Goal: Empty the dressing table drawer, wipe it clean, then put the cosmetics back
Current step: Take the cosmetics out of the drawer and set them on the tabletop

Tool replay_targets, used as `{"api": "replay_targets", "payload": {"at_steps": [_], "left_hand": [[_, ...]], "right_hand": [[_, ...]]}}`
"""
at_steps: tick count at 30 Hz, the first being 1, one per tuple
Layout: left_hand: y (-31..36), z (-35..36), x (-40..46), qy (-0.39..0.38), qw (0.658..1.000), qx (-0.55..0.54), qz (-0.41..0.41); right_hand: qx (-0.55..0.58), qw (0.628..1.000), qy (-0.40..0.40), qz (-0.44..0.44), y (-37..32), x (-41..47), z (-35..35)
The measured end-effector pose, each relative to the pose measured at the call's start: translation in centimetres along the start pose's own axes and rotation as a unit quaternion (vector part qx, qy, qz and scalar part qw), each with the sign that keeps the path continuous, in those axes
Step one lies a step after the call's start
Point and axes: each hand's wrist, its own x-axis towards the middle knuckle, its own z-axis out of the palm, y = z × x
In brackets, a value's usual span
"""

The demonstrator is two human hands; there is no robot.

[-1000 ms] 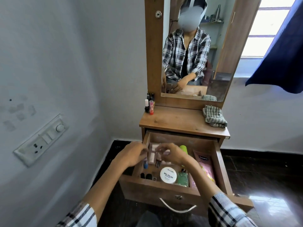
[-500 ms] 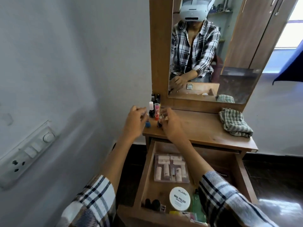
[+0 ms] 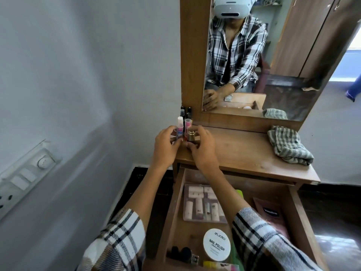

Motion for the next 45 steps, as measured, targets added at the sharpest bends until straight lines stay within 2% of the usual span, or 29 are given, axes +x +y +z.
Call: {"api": "replay_targets", "payload": {"at_steps": [7,12,33,38,42,45], "left_hand": [[0.2,0.9,0.3,0.048,0.997,-0.049,-0.019],[-0.1,1.4,0.5,0.086,0.994,-0.044,-0.041],[0.1,2.3,0.0,0.109,0.991,-0.034,-0.064],[0.2,2.2,-0.3,0.105,0.991,-0.040,-0.069],[0.4,2.2,-0.9,0.132,0.989,-0.029,-0.066],[0.8,2.2,-1.9,0.155,0.984,-0.040,-0.077]], "right_hand": [[0.010,1.000,0.015,0.005,0.3,0.4,1.0],[0.048,0.997,0.041,0.038,0.6,0.4,1.6],[0.027,0.994,0.058,0.088,0.9,0.5,2.1],[0.051,0.993,0.050,0.090,1.0,0.4,2.0],[0.066,0.993,0.054,0.080,0.9,0.3,1.6],[0.125,0.987,0.062,0.083,0.5,0.2,0.8]]}}
